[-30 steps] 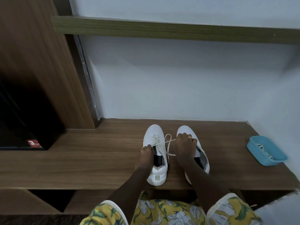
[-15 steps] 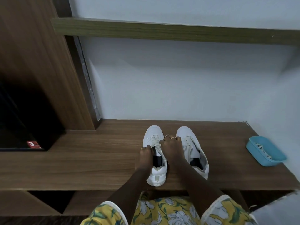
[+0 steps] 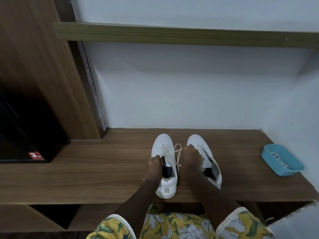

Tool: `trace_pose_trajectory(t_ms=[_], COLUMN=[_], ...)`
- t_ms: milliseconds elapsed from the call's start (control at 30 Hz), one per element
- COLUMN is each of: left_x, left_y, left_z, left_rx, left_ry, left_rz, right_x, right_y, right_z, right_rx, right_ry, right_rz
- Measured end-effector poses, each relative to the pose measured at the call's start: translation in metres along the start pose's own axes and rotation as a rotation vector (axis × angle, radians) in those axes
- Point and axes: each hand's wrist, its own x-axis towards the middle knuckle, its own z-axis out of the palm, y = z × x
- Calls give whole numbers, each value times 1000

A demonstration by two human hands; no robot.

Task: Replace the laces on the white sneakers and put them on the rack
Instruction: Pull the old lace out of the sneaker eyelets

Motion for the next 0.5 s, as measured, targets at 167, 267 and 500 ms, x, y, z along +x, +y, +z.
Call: trace_pose_trajectory(t_ms=[167, 267, 500], left_x=[0, -1, 0], left_y=[0, 0, 1], left_z=[0, -1, -1], left_rx=[15, 33, 103], left_ry=[-10, -10, -28], left_rz=[12, 4, 25], right_x=[7, 10, 22], right_y=[1, 1, 25], right_z=[6, 10, 5], right_rx=[60, 113, 200], right_ry=[-8, -26, -56], right_rz=[95, 161, 355])
